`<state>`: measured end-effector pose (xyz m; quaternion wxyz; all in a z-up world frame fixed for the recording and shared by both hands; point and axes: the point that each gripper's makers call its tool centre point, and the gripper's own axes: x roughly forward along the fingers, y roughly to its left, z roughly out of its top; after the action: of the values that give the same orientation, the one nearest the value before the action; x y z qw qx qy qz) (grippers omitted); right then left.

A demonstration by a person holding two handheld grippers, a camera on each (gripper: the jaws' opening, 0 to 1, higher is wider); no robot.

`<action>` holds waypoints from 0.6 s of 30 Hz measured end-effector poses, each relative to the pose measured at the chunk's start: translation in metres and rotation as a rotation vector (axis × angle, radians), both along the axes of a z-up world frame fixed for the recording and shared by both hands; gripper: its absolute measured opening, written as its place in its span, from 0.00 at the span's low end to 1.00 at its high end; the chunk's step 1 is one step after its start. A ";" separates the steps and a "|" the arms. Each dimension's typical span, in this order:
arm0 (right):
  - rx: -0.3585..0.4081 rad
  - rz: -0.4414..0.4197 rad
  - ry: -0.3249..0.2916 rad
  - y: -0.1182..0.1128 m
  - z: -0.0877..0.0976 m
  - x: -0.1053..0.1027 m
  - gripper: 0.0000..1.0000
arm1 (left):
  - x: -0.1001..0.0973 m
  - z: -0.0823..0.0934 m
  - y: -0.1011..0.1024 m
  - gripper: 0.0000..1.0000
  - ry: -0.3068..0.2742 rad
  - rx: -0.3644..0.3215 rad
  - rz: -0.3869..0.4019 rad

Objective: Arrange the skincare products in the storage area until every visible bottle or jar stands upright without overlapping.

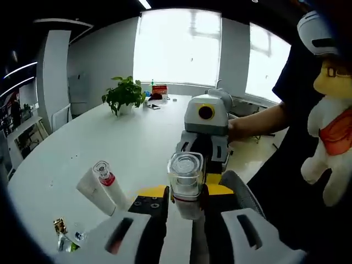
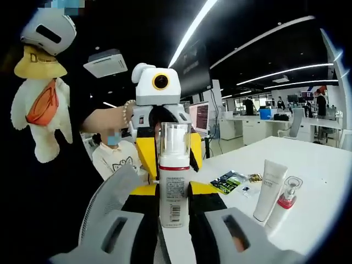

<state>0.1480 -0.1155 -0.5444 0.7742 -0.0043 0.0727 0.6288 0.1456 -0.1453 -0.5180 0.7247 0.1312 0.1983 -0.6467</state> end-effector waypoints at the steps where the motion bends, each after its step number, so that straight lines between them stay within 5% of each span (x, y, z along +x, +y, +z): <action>1: 0.002 0.005 0.000 0.000 0.000 -0.001 0.19 | 0.002 -0.001 0.001 0.27 -0.008 0.004 -0.001; 12: -0.199 -0.029 -0.069 -0.007 -0.039 0.018 0.19 | 0.018 -0.037 -0.003 0.26 -0.116 0.136 -0.033; 18: -0.242 -0.063 -0.039 -0.013 -0.059 0.029 0.19 | 0.033 -0.057 -0.007 0.26 -0.109 0.156 -0.044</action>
<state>0.1768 -0.1289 -0.6033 0.7885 -0.1078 0.1329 0.5907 0.1781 -0.1526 -0.5749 0.7076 0.2265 0.2051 -0.6371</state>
